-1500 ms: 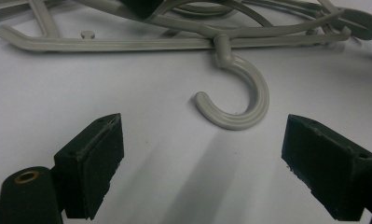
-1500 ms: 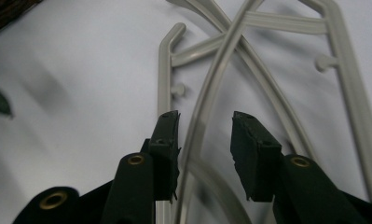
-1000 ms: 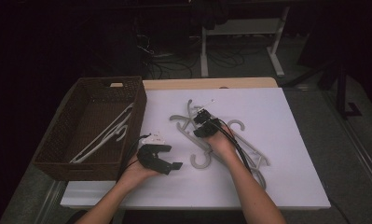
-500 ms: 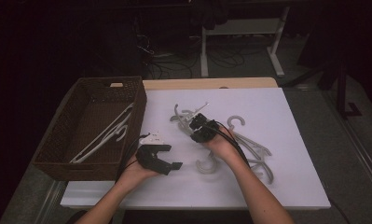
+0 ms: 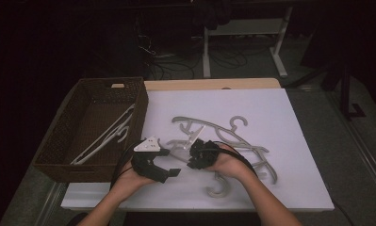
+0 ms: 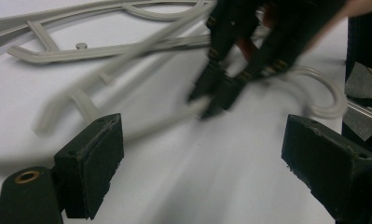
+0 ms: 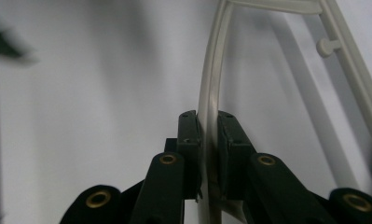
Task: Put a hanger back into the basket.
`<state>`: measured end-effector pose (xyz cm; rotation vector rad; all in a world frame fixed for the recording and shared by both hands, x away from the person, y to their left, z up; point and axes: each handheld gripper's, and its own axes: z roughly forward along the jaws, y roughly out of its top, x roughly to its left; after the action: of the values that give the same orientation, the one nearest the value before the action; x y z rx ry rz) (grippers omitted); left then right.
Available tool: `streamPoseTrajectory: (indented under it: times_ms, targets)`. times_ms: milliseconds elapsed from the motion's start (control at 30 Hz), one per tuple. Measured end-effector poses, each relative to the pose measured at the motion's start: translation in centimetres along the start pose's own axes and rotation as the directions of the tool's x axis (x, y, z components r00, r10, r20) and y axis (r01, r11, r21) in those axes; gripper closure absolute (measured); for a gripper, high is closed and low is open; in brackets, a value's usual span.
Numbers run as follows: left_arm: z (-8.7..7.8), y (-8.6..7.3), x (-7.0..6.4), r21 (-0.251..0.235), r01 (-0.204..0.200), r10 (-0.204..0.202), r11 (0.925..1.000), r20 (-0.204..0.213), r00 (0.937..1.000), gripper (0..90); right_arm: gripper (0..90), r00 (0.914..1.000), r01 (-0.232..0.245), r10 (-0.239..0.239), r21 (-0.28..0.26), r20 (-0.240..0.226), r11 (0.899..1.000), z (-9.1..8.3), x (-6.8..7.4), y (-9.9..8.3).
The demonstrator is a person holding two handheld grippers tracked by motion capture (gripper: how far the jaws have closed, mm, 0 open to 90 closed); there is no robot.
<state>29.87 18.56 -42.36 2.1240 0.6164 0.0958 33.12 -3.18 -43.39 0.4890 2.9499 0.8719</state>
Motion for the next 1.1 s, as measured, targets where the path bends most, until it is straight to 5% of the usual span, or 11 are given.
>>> streamPoseTrajectory:
  times_ms: [67,200,367,500,700,900,1100]
  targets:
    - [0.1,0.0,0.0,0.004,-0.003,0.003,1.0000,-0.001,1.0000,12.9,80.0,0.9990,0.028,-0.029,-0.002,-0.034,1.000,-0.1,0.5,-0.4]
    - [0.2,0.0,0.0,0.008,-0.007,0.007,0.9999,0.000,1.0000,12.9,70.9,0.9983,0.002,-0.003,-0.023,-0.058,1.000,-0.4,0.8,-1.0]
    - [0.3,0.1,0.0,0.013,-0.015,0.015,0.9998,0.011,0.9998,13.3,62.9,0.9975,-0.068,0.066,-0.105,-0.025,0.992,-2.8,-0.1,-2.3]
    - [0.9,0.4,-0.1,0.035,-0.039,0.038,0.9986,0.027,0.9989,13.4,54.0,0.9895,-0.136,0.143,-0.176,0.025,0.975,-5.1,-1.1,-4.1]
    - [2.1,1.0,-0.1,0.073,-0.076,0.071,0.9944,0.067,0.9952,13.8,38.5,0.9573,-0.236,0.269,-0.253,0.105,0.938,-8.2,-2.4,-7.9]
    - [3.6,1.9,0.0,0.119,-0.145,0.132,0.9823,0.109,0.9852,16.5,26.7,0.9069,-0.321,0.383,-0.302,0.175,0.898,-10.4,-3.4,-12.1]
    - [5.7,2.8,-0.4,0.175,-0.223,0.194,0.9589,0.168,0.9664,22.5,22.7,0.8725,-0.370,0.446,-0.326,0.199,0.870,-11.6,-3.9,-14.7]
